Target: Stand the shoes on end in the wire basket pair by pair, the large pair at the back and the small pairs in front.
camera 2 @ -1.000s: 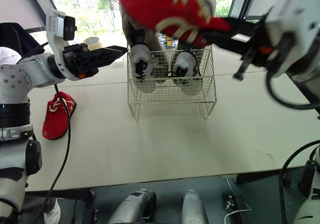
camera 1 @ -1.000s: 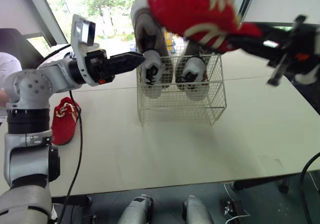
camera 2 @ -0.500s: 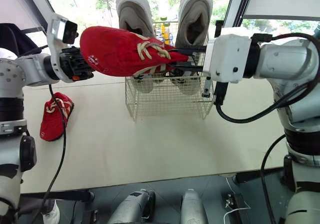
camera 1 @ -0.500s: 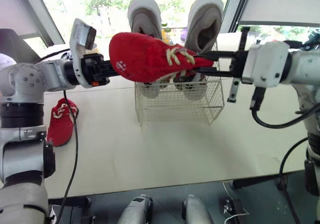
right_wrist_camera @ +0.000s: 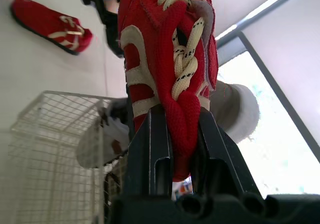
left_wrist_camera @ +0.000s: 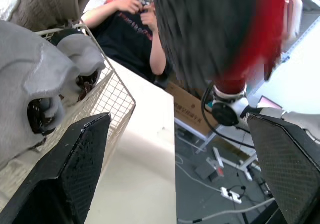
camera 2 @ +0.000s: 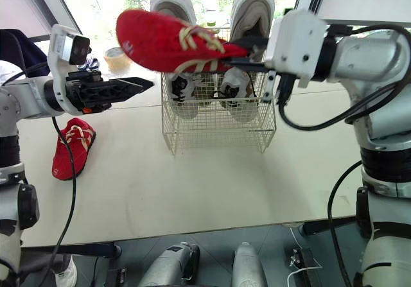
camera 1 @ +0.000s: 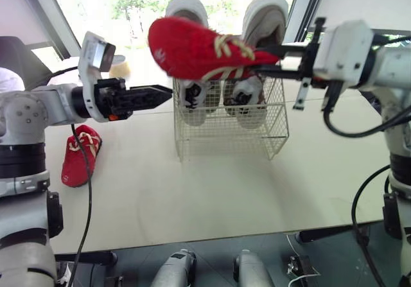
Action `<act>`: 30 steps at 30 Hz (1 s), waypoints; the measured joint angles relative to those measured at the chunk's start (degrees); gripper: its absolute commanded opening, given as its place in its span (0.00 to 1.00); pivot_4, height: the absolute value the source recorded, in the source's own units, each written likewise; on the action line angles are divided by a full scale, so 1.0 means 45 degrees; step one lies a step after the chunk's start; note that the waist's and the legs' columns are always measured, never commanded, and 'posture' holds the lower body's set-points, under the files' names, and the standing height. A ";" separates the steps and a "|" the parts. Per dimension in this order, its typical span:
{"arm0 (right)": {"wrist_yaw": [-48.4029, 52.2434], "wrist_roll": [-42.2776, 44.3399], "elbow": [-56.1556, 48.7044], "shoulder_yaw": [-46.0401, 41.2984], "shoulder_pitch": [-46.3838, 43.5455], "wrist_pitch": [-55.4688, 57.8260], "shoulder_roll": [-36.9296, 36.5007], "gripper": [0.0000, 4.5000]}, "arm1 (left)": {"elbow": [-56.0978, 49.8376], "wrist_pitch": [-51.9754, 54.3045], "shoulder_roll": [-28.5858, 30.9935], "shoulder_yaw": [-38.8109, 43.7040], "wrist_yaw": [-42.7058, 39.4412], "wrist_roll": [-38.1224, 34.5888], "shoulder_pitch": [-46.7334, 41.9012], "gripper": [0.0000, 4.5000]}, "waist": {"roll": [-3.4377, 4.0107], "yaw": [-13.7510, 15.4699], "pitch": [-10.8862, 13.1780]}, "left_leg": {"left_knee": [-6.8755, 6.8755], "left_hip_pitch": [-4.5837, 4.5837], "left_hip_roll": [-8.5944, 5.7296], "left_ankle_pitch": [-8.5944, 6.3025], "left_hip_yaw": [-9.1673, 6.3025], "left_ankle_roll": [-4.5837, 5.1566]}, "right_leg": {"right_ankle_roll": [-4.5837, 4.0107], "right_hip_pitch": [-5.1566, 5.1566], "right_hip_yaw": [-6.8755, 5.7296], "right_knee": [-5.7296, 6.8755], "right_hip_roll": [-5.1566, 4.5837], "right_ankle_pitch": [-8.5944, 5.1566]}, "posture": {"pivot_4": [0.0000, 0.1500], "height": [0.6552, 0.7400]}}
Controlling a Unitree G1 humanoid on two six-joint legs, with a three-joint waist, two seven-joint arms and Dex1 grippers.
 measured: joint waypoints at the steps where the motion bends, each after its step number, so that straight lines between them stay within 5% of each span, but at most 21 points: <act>1: 0.0019 -0.0014 -0.0079 0.0079 0.0128 0.0003 0.0052 0.00 | 0.0045 0.0004 -0.0036 0.0000 0.0026 0.0001 -0.0054 1.00 | 0.0000 0.0000 0.0000 | 0.0003 0.0000 0.0000 0.0000 0.0000 0.0000 | 0.0000 0.0002 0.0000 0.0001 0.0000 0.0000 | 1.00 1.00; 13: 0.0447 -0.0375 -0.0410 0.0161 0.0675 -0.0297 0.0180 0.00 | 0.0662 0.0516 -0.0340 0.0477 0.0586 -0.0210 -0.0461 1.00 | -0.0001 0.0023 -0.0001 | 0.0005 0.0000 -0.0003 0.0001 -0.0001 -0.0001 | 0.0000 0.0003 -0.0001 0.0002 -0.0001 0.0000 | 1.00 1.00; 16: 0.0602 -0.0441 -0.0500 0.0203 0.0709 -0.0401 0.0173 0.00 | 0.0669 0.0525 -0.0369 0.0497 0.0589 -0.0221 -0.0511 0.81 | -0.0001 0.0014 -0.0001 | 0.0004 0.0000 -0.0002 0.0001 -0.0001 -0.0001 | 0.0000 0.0003 -0.0001 0.0002 -0.0001 0.0000 | 1.00 1.00; 23: 0.0765 -0.0630 -0.0473 0.0160 0.0721 -0.0305 0.0121 0.00 | 0.0676 0.0650 -0.0678 0.0535 0.0758 -0.0262 -0.0516 0.08 | -0.0001 0.0017 -0.0001 | 0.0004 0.0000 -0.0002 0.0001 -0.0001 -0.0002 | 0.0000 0.0003 -0.0001 0.0002 -0.0002 0.0000 | 1.00 1.00; 30: -0.0306 0.2368 -0.0777 -0.1371 0.0720 0.3998 0.0199 0.76 | 0.0425 0.1156 -0.1989 0.1794 0.2353 -0.1200 0.0160 0.06 | -0.0005 0.0073 -0.0001 | 0.0008 0.0000 -0.0003 0.0001 -0.0015 -0.0001 | -0.0001 0.0015 -0.0004 -0.0003 -0.0010 0.0001 | 1.00 1.00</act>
